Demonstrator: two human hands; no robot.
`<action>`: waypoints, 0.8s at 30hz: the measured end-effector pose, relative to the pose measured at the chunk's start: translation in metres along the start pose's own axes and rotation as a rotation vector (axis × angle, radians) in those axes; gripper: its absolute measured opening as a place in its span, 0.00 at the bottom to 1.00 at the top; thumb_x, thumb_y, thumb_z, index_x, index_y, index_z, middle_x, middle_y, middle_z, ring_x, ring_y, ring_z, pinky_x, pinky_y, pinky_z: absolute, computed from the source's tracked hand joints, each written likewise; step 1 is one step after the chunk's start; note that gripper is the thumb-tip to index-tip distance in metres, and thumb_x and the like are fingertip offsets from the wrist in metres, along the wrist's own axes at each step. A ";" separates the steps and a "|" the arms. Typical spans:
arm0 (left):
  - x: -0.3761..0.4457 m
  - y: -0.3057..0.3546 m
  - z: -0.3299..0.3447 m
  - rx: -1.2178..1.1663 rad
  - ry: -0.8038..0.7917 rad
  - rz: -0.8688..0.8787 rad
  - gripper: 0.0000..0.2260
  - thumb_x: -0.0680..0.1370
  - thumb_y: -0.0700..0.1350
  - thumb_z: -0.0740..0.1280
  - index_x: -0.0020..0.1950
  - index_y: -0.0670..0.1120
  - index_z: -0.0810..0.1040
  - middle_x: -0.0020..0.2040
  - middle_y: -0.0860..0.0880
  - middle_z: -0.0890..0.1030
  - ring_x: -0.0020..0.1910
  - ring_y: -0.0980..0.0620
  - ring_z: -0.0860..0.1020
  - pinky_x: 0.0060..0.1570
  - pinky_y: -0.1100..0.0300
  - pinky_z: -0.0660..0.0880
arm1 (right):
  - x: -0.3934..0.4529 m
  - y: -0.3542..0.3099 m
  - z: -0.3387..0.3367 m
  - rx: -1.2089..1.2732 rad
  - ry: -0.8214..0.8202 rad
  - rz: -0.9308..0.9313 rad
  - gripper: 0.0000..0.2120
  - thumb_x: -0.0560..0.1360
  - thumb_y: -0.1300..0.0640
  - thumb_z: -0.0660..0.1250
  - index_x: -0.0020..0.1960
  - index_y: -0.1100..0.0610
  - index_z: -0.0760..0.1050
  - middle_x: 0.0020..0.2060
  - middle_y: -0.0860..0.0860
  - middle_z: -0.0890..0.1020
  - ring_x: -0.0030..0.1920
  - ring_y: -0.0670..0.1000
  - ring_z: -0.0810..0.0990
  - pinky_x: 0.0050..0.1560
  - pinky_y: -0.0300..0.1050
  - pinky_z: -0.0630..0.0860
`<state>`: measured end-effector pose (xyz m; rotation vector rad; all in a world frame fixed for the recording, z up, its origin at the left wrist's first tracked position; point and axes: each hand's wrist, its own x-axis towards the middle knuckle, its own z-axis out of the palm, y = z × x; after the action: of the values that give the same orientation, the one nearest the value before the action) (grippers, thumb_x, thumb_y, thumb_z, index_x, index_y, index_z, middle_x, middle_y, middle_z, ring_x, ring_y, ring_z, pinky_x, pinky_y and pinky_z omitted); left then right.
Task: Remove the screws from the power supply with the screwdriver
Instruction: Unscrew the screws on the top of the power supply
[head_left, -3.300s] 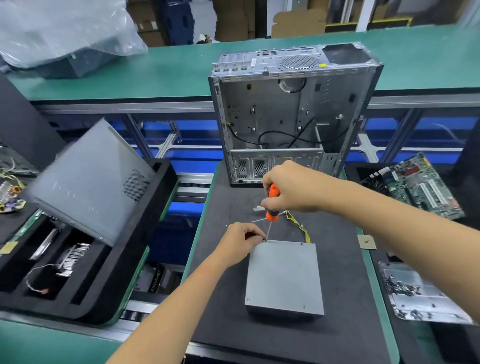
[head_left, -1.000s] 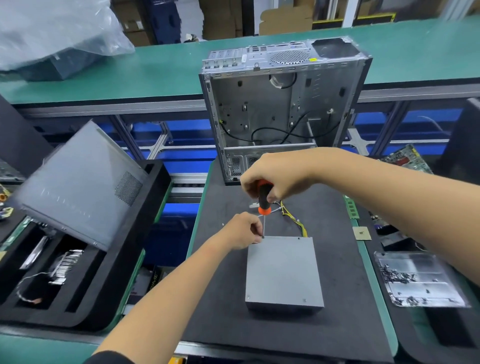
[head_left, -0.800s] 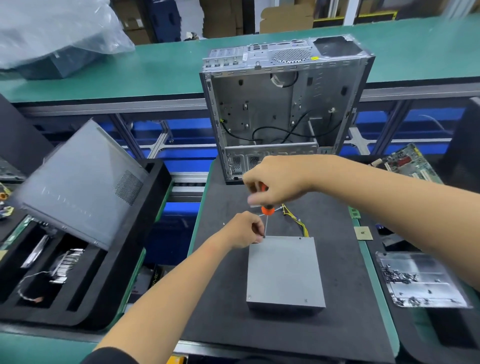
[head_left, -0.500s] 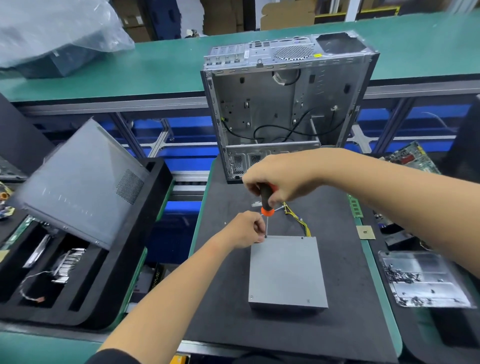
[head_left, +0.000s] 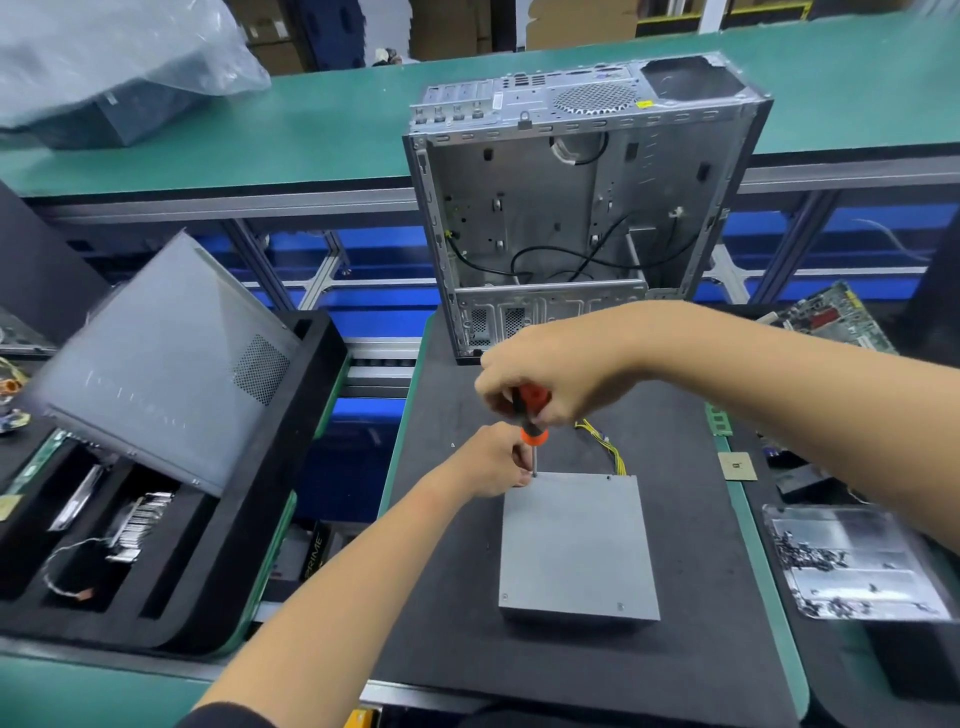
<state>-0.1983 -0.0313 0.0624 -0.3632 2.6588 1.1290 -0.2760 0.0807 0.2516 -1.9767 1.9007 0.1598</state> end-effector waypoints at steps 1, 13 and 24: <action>0.000 0.001 0.000 -0.005 0.003 -0.008 0.04 0.69 0.32 0.69 0.40 0.40 0.77 0.34 0.51 0.76 0.34 0.56 0.74 0.41 0.62 0.74 | -0.001 0.002 -0.001 0.022 -0.006 -0.016 0.11 0.70 0.62 0.69 0.42 0.49 0.69 0.39 0.43 0.71 0.41 0.47 0.71 0.36 0.37 0.66; 0.000 0.002 0.000 0.023 -0.005 -0.023 0.12 0.69 0.33 0.70 0.33 0.48 0.73 0.33 0.56 0.74 0.32 0.60 0.72 0.38 0.66 0.69 | -0.005 0.010 0.006 0.069 0.031 0.047 0.08 0.74 0.59 0.65 0.47 0.50 0.67 0.41 0.44 0.80 0.44 0.49 0.76 0.41 0.45 0.72; -0.004 0.004 0.000 0.044 0.016 -0.005 0.11 0.70 0.34 0.70 0.34 0.48 0.74 0.33 0.56 0.76 0.33 0.59 0.74 0.40 0.68 0.71 | -0.004 0.005 0.017 -0.162 0.156 0.277 0.11 0.81 0.47 0.54 0.45 0.53 0.64 0.34 0.50 0.69 0.33 0.51 0.70 0.30 0.46 0.62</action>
<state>-0.1961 -0.0284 0.0661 -0.3717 2.6903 1.0681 -0.2782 0.0901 0.2363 -1.8630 2.3252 0.2488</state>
